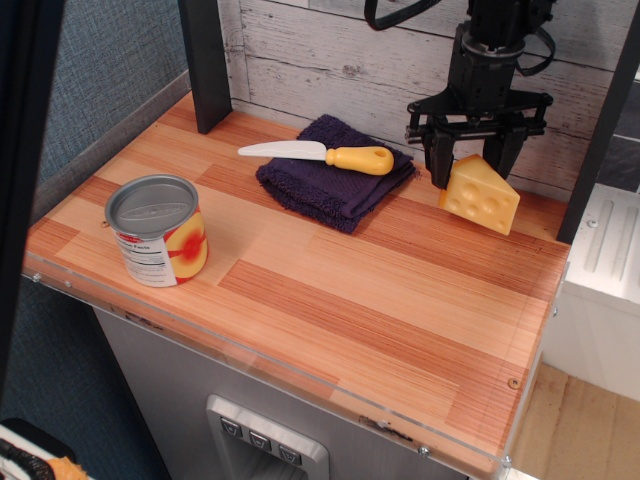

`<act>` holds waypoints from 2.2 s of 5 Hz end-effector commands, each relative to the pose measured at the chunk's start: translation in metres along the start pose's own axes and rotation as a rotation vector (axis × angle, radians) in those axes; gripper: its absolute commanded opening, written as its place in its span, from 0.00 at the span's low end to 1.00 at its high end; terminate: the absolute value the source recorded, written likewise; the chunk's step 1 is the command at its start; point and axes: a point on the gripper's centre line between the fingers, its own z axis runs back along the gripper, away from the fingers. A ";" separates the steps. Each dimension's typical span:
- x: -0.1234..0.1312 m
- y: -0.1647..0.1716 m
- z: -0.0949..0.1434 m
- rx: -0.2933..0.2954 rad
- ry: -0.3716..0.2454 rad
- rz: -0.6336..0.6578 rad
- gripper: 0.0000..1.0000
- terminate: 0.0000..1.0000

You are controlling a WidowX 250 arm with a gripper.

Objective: Pick up the cheese and place it on the near edge of the table

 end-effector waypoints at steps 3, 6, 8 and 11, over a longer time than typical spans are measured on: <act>-0.042 0.058 0.065 -0.127 -0.109 -0.402 0.00 0.00; -0.076 0.060 0.029 -0.124 -0.117 -0.585 0.00 0.00; -0.110 0.068 0.025 -0.123 -0.041 -0.623 0.00 0.00; -0.121 0.072 0.008 -0.032 -0.058 -0.640 0.00 0.00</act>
